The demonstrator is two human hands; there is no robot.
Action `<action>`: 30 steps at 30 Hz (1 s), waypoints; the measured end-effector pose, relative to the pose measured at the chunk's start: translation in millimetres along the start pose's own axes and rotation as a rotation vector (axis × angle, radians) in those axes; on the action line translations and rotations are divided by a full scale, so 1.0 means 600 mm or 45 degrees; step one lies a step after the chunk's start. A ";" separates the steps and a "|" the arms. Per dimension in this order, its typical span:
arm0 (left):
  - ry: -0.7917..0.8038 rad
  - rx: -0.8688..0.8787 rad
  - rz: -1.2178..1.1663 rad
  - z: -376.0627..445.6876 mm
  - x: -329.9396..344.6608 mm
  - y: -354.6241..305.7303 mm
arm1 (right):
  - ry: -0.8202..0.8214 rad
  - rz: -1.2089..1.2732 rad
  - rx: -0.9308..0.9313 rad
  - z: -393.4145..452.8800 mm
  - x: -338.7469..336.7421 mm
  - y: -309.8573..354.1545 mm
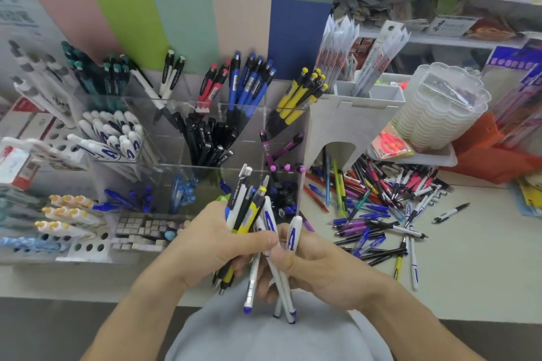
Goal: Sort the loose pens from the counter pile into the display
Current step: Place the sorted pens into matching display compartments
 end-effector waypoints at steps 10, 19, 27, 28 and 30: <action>-0.391 0.063 -0.359 -0.008 -0.014 0.021 | -0.154 0.133 -0.043 0.028 -0.009 -0.003; -0.237 -0.036 -0.329 -0.009 0.001 0.039 | -0.201 -0.052 -0.042 0.017 0.003 -0.025; -0.284 0.048 -0.257 -0.034 -0.021 0.026 | 0.014 -0.606 0.087 0.008 0.031 0.035; -0.362 0.078 -0.263 -0.039 -0.034 0.024 | -0.041 -0.682 0.062 0.013 0.026 0.048; -0.604 0.155 -0.382 -0.055 -0.075 0.021 | -0.229 -0.663 -0.063 0.027 0.009 0.086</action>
Point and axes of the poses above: each hand's wrist, its own z-axis towards the middle knuckle, its own x-axis out of the palm, y = z × x, the point moved 9 cm from there along z, towards the middle knuckle, and after that the axes turned 6 degrees about x, right-handed, at the moved point
